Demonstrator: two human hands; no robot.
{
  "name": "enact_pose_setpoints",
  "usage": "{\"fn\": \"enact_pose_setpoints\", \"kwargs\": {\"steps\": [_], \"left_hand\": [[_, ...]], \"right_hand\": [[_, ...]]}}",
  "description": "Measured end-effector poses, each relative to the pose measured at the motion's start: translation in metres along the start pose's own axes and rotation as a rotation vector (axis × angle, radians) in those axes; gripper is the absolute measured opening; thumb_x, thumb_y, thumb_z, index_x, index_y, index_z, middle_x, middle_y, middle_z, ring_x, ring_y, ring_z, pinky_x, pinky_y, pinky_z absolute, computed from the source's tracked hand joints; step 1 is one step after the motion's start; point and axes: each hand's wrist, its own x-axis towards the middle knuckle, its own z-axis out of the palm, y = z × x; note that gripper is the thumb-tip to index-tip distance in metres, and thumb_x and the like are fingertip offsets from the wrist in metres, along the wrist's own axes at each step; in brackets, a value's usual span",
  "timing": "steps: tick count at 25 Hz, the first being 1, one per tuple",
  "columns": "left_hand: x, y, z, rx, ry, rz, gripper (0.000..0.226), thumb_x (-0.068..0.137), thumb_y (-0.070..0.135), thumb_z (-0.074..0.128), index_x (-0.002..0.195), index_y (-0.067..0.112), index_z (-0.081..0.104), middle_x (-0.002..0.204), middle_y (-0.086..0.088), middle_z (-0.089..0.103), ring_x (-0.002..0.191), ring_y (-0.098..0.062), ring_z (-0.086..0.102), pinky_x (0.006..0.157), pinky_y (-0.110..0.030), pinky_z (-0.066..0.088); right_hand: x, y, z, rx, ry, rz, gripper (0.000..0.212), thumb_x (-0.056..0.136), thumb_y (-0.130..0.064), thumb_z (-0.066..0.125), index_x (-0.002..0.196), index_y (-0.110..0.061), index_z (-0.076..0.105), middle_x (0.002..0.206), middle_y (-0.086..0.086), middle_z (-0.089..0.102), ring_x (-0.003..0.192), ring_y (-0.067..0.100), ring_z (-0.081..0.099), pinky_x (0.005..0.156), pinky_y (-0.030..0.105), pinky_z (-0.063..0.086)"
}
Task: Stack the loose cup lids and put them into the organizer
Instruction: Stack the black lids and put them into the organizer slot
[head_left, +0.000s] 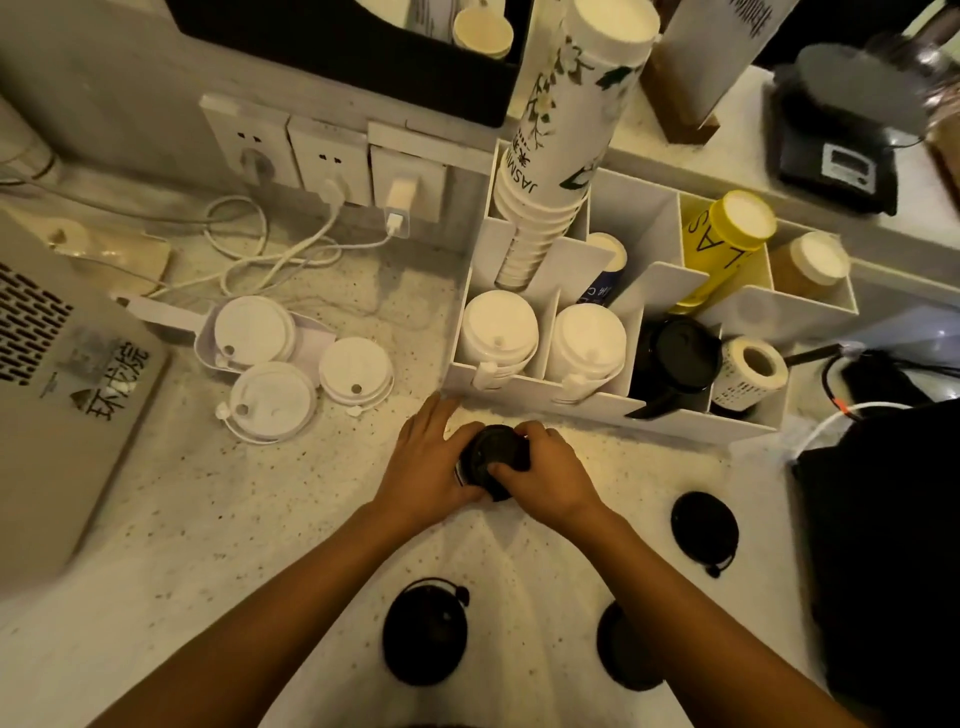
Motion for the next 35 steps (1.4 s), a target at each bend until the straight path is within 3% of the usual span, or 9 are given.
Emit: {"fn": "enact_pose_setpoints", "kwargs": {"steps": [6, 9, 11, 15, 19, 24, 27, 32, 35], "left_hand": [[-0.041, 0.014, -0.031, -0.248, -0.046, -0.093, 0.089, 0.063, 0.045, 0.09, 0.142, 0.036, 0.048, 0.151, -0.002, 0.04, 0.139, -0.025, 0.037, 0.112, -0.042, 0.038], [-0.07, 0.022, -0.042, -0.419, -0.032, -0.139, 0.095, 0.063, 0.039, 0.093, 0.144, 0.04, 0.043, 0.134, 0.01, 0.044, 0.127, -0.015, 0.048, 0.101, -0.027, 0.04], [-0.089, 0.03, -0.045, -0.542, 0.003, -0.258, 0.097, 0.065, 0.038, 0.092, 0.146, 0.036, 0.04, 0.13, 0.011, 0.048, 0.12, -0.012, 0.053, 0.096, -0.028, 0.044], [-0.123, 0.049, -0.032, -0.84, 0.01, -0.434, 0.052, 0.081, 0.037, 0.081, 0.128, 0.032, 0.057, 0.111, 0.01, 0.072, 0.094, -0.005, 0.072, 0.079, -0.02, 0.054], [-0.15, 0.058, -0.014, -1.17, 0.045, -0.485, 0.019, 0.095, 0.03, 0.066, 0.111, 0.025, 0.074, 0.11, -0.002, 0.078, 0.101, -0.019, 0.075, 0.092, -0.039, 0.059], [-0.161, 0.049, -0.015, -1.517, -0.073, -0.497, 0.026, 0.092, 0.029, 0.064, 0.114, 0.02, 0.074, 0.121, -0.013, 0.074, 0.114, -0.031, 0.07, 0.087, -0.036, 0.06], [-0.162, 0.042, -0.016, -1.482, -0.107, -0.507, 0.026, 0.092, 0.03, 0.063, 0.114, 0.021, 0.074, 0.122, -0.015, 0.073, 0.114, -0.032, 0.07, 0.086, -0.035, 0.06], [-0.168, 0.044, -0.01, -1.438, -0.167, -0.506, 0.023, 0.095, 0.026, 0.06, 0.112, 0.018, 0.075, 0.117, -0.017, 0.075, 0.108, -0.033, 0.073, 0.085, -0.035, 0.06], [-0.171, 0.048, -0.002, -1.36, -0.239, -0.507, 0.024, 0.096, 0.028, 0.06, 0.112, 0.019, 0.075, 0.113, -0.015, 0.076, 0.103, -0.03, 0.075, 0.088, -0.035, 0.06]], "right_hand": [[-0.045, -0.003, -0.015, 0.237, 0.075, -0.004, 0.039, 0.093, -0.026, 0.07, 0.129, -0.022, 0.057, 0.123, 0.005, 0.066, 0.106, 0.024, 0.065, 0.088, 0.032, 0.054], [-0.075, 0.003, -0.023, 0.45, 0.062, 0.031, 0.028, 0.094, -0.022, 0.068, 0.122, -0.021, 0.064, 0.108, 0.001, 0.071, 0.097, 0.019, 0.068, 0.076, 0.027, 0.058], [-0.098, 0.009, -0.024, 0.613, 0.036, 0.063, 0.023, 0.095, -0.022, 0.068, 0.117, -0.02, 0.066, 0.098, 0.001, 0.073, 0.087, 0.018, 0.071, 0.065, 0.023, 0.058], [-0.129, 0.021, -0.015, 0.794, 0.064, 0.103, 0.019, 0.094, -0.02, 0.068, 0.113, -0.021, 0.066, 0.094, 0.006, 0.076, 0.082, 0.021, 0.075, 0.068, 0.029, 0.062], [-0.146, 0.02, 0.004, 0.834, 0.092, 0.11, 0.016, 0.093, -0.025, 0.069, 0.108, -0.028, 0.063, 0.095, 0.001, 0.074, 0.079, 0.016, 0.075, 0.065, 0.025, 0.061], [-0.157, 0.02, 0.023, 0.802, 0.058, 0.096, 0.023, 0.092, -0.031, 0.07, 0.111, -0.029, 0.058, 0.091, -0.002, 0.073, 0.078, 0.011, 0.074, 0.068, 0.024, 0.06], [-0.164, 0.025, 0.032, 0.662, 0.075, 0.078, 0.038, 0.088, -0.041, 0.072, 0.12, -0.031, 0.054, 0.101, -0.011, 0.068, 0.083, 0.01, 0.071, 0.071, 0.022, 0.058], [-0.178, 0.03, 0.045, 0.326, 0.128, -0.175, 0.084, 0.067, -0.071, 0.071, 0.138, -0.052, 0.03, 0.126, -0.043, 0.033, 0.115, -0.012, 0.047, 0.081, 0.005, 0.044], [-0.185, 0.039, 0.056, 0.274, 0.187, -0.184, 0.084, 0.066, -0.072, 0.069, 0.138, -0.053, 0.03, 0.127, -0.034, 0.037, 0.116, -0.016, 0.043, 0.08, 0.002, 0.042]]}}
